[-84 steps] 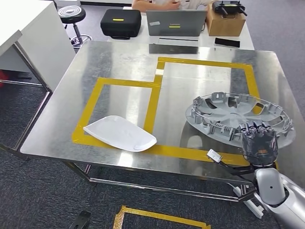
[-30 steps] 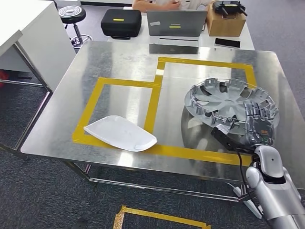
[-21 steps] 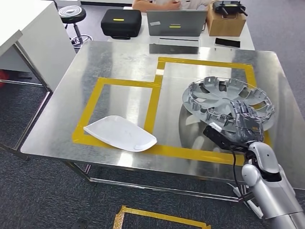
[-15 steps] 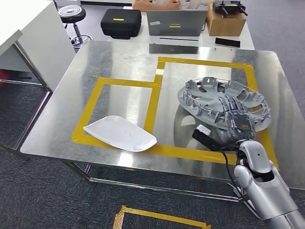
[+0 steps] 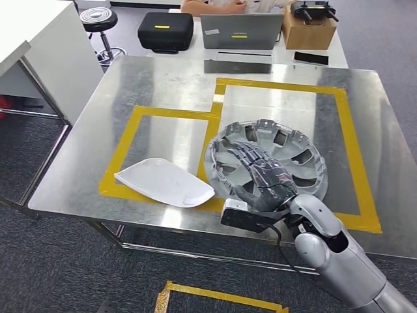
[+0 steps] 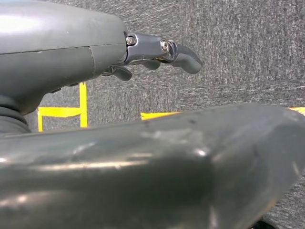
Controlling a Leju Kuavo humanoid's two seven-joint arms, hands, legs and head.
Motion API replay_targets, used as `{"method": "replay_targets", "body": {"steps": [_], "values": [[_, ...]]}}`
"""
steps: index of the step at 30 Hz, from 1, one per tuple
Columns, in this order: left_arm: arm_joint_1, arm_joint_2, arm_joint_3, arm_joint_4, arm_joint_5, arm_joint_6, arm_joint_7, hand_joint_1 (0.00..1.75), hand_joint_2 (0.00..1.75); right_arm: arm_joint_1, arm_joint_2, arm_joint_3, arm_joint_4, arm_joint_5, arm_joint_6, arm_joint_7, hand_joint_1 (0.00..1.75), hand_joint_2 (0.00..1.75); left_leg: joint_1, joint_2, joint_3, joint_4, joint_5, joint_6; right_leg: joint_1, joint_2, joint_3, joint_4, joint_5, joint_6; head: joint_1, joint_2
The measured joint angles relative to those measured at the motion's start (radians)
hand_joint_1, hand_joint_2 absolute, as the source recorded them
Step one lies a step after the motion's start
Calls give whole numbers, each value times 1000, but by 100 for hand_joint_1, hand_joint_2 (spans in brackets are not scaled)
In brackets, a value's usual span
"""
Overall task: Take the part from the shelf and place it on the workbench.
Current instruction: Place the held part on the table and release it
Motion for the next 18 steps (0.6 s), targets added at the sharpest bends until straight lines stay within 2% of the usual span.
{"method": "replay_targets", "body": {"steps": [8,13,18], "values": [[5,0,0,0,14,1,0,0,0,-38,-37,56,-3,171,-49,105,0,175,0,0,0,0,0,0,0,1,0,0,0,0,0,0],[6,-1,0,0,22,2,0,0,0,-40,-61,57,32,410,-87,261,0,175,0,0,0,1,0,0,0,-1,0,0,0,0,0,0],[8,-1,0,0,24,3,0,0,0,-29,-77,38,75,451,-107,268,0,175,0,0,0,1,-1,0,0,1,0,0,0,0,0,0]]}}
